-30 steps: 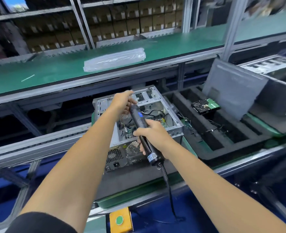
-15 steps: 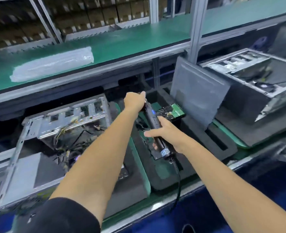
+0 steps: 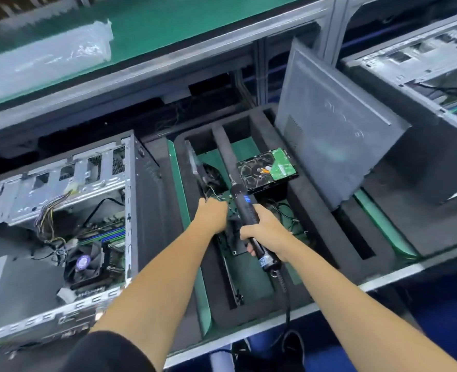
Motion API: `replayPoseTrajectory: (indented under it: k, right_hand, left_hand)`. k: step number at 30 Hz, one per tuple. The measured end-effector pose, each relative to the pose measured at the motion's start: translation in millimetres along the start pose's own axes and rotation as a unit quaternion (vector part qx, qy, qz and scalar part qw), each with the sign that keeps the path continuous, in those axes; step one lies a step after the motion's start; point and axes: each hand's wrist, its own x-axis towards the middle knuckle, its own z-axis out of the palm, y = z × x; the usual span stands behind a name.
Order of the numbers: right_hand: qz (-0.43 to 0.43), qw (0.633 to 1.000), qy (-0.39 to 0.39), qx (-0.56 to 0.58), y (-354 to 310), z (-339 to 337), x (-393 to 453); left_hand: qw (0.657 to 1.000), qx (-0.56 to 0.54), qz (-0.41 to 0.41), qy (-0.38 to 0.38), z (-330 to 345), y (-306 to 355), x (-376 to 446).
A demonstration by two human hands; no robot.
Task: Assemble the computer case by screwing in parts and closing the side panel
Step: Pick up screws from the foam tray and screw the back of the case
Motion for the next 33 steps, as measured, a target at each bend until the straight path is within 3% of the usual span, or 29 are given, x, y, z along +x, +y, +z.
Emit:
replayPoseTrajectory:
  k: [6,11,24,33]
  right_hand:
    - [0.019,1.0,0.012,-0.009,1.3,-10.6,19.8]
    - [0.026,1.0,0.006,-0.007,2.8,-12.5,28.0]
    - [0.042,0.999,0.011,0.013,19.8,-12.8,36.5]
    - [0.037,0.999,0.008,0.018,20.1,-11.9,32.2]
  left_hand:
    - [0.99,0.135,0.032,-0.022,27.3,9.4,11.2]
    - [0.986,0.165,0.0,-0.038,44.4,21.1,17.1]
    - [0.996,0.09,0.004,-0.023,51.0,27.3,25.5]
    - [0.99,0.136,0.019,-0.033,54.5,26.9,24.2]
